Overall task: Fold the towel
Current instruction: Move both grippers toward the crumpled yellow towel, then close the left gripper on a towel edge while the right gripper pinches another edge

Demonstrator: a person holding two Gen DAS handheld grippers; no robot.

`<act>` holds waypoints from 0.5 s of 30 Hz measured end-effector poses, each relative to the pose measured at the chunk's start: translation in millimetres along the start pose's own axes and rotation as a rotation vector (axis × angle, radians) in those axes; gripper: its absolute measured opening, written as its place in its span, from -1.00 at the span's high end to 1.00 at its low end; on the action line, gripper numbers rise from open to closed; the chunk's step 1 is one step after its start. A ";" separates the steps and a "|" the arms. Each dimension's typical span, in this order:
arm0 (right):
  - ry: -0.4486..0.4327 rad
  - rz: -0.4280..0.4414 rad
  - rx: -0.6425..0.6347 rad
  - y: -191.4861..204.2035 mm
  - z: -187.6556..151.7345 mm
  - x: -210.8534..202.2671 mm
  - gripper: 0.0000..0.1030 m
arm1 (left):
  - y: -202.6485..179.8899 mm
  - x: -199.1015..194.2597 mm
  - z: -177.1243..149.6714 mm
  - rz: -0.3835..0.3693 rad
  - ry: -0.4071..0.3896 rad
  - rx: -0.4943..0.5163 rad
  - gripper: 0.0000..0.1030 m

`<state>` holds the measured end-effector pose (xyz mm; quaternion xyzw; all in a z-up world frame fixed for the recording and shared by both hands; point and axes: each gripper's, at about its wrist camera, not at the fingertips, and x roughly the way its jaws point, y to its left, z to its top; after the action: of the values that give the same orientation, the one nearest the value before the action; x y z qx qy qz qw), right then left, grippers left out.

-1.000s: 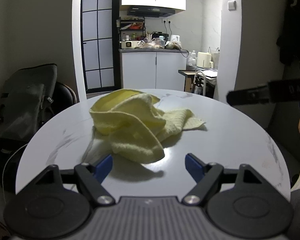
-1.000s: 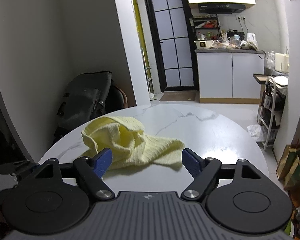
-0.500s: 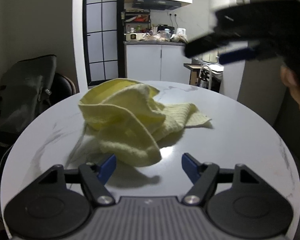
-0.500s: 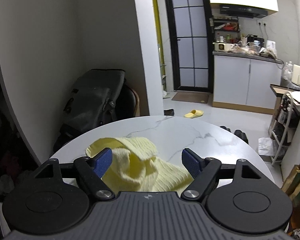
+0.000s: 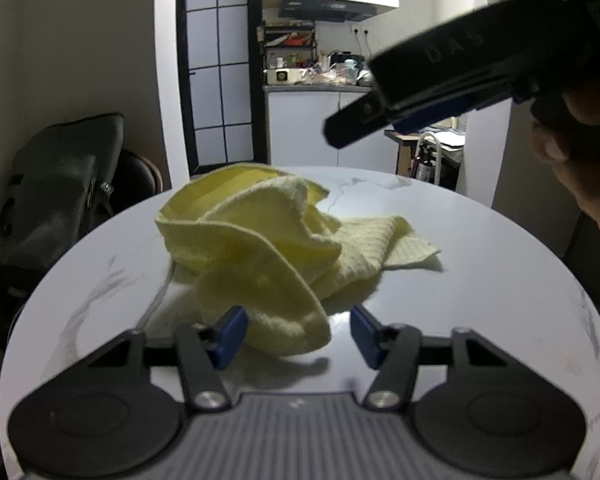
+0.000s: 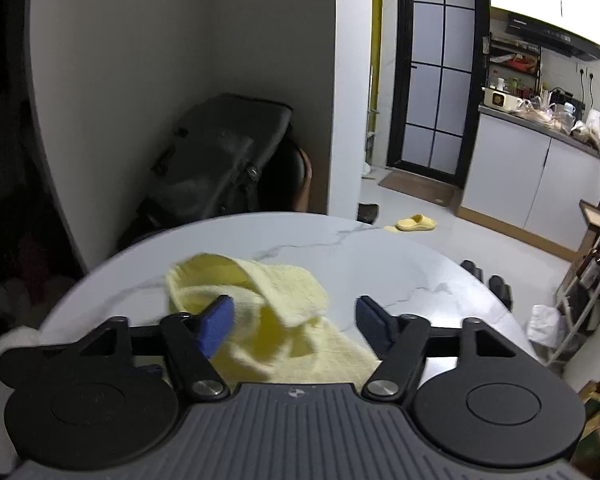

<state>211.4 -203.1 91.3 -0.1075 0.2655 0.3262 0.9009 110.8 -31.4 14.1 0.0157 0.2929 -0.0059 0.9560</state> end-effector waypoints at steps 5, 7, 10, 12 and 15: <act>-0.031 -0.019 -0.007 2.1 -15.0 7.8 -0.31 | -1.6 -0.5 -3.9 0.017 0.003 0.018 -0.17; -0.040 -0.047 -0.016 3.9 -19.4 10.2 -0.31 | -3.4 -1.5 -4.2 0.025 0.000 0.016 -0.56; -0.037 -0.067 0.022 -1.8 -23.3 15.7 -0.31 | -9.6 -3.5 -3.5 0.024 -0.027 0.022 -0.57; -0.017 -0.084 0.013 -0.7 -27.1 22.3 -0.31 | -14.8 -1.6 -2.9 0.030 -0.022 0.038 -0.57; -0.002 -0.094 0.006 1.9 -30.7 28.8 -0.30 | -21.5 5.9 -0.7 0.087 0.013 0.058 -0.55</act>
<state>216.3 -197.6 49.8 -0.1169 0.2603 0.2826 0.9158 114.9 -52.8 9.6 0.0560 0.2977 0.0273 0.9526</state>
